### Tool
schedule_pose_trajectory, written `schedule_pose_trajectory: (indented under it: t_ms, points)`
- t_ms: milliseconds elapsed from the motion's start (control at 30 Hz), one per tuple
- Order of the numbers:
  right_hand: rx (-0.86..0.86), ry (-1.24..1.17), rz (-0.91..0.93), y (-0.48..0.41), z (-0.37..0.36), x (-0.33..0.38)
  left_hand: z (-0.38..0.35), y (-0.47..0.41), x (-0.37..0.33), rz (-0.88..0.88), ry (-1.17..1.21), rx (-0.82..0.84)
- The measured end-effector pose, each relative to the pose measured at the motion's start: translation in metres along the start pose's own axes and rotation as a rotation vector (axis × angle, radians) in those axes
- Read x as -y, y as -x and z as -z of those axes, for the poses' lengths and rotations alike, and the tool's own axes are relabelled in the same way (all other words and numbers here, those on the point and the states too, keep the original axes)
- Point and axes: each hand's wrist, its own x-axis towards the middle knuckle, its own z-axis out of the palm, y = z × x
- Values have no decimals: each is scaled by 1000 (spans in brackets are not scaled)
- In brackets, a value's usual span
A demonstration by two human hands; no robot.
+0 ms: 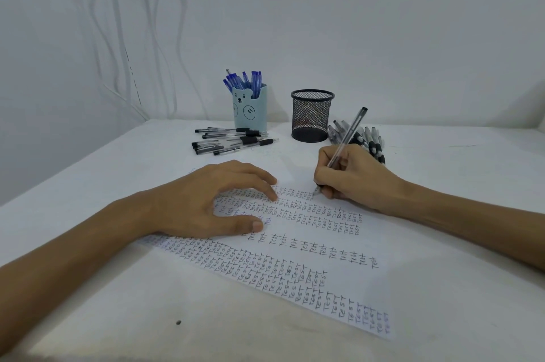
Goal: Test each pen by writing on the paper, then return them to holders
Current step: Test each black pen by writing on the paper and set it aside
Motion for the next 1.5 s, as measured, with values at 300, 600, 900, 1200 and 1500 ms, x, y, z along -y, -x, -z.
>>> schedule_pose_trajectory:
  t_ms: [300, 600, 900, 1200, 1500]
  points:
    - [1, -19, -20, 0, 0, 0, -1, -1, 1, -5, 12, -6]
    - [-20, 0, 4, -1, 0, -2, -1, 0, 1, -10, 6, -10]
    - [-48, -264, -36, -2, 2, 1, 2, 2, 16, 62, -53, -56]
    - [-24, -508, -71, -6, 6, -4, 16, 13, 51, 204, -269, -176]
    - [-24, -613, -174, -8, 10, 2, 13, 14, 65, 394, -212, -205]
